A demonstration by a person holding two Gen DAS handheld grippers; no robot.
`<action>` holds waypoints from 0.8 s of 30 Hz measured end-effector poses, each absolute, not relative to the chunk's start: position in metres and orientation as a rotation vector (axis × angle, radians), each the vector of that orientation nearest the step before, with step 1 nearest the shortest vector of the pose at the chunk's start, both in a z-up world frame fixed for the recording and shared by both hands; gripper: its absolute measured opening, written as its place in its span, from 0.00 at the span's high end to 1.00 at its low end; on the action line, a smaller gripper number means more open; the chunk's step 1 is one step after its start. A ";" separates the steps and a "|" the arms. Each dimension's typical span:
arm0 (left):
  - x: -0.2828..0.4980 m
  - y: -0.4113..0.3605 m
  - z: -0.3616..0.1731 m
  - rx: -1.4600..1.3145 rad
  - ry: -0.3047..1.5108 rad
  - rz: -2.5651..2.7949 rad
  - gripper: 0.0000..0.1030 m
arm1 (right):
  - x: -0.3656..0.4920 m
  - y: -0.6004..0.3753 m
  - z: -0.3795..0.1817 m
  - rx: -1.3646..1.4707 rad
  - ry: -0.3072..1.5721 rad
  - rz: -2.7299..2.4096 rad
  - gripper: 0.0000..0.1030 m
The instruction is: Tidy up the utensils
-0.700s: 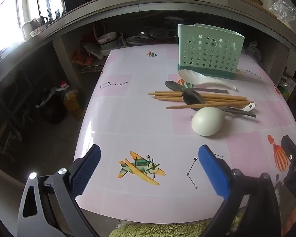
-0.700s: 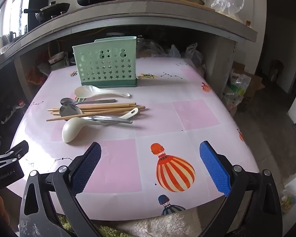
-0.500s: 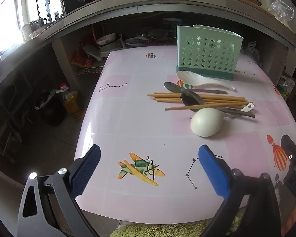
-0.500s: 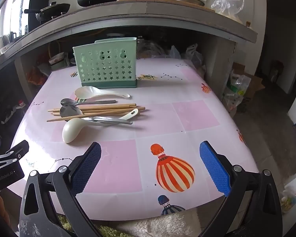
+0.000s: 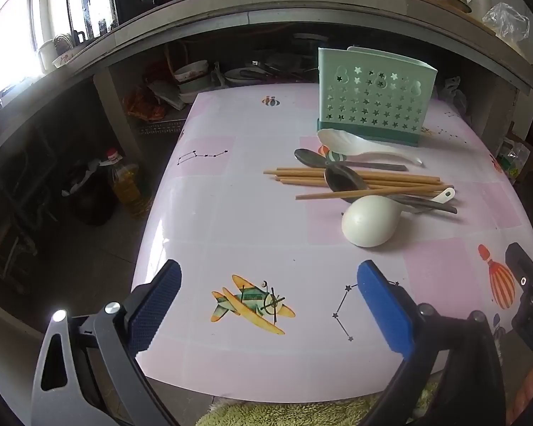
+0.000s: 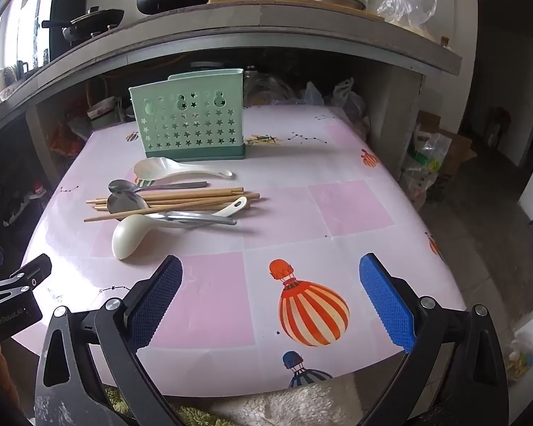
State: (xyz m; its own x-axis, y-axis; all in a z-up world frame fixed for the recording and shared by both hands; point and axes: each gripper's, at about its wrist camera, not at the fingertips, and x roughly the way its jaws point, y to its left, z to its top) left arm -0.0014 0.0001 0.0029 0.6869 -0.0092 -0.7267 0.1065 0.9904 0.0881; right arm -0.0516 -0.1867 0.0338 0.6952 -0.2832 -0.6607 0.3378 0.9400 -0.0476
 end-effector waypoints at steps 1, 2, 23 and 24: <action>-0.001 0.000 0.003 0.126 0.812 -0.064 0.06 | -0.052 -0.187 0.033 0.079 0.723 -0.346 0.08; -0.001 0.000 0.003 0.127 0.813 -0.064 0.06 | -0.052 -0.187 0.033 0.080 0.723 -0.346 0.08; 0.000 0.007 0.001 0.122 0.815 -0.058 0.06 | -0.051 -0.188 0.034 0.083 0.727 -0.343 0.08; 0.000 0.008 0.001 0.122 0.816 -0.058 0.06 | -0.050 -0.189 0.034 0.084 0.727 -0.344 0.08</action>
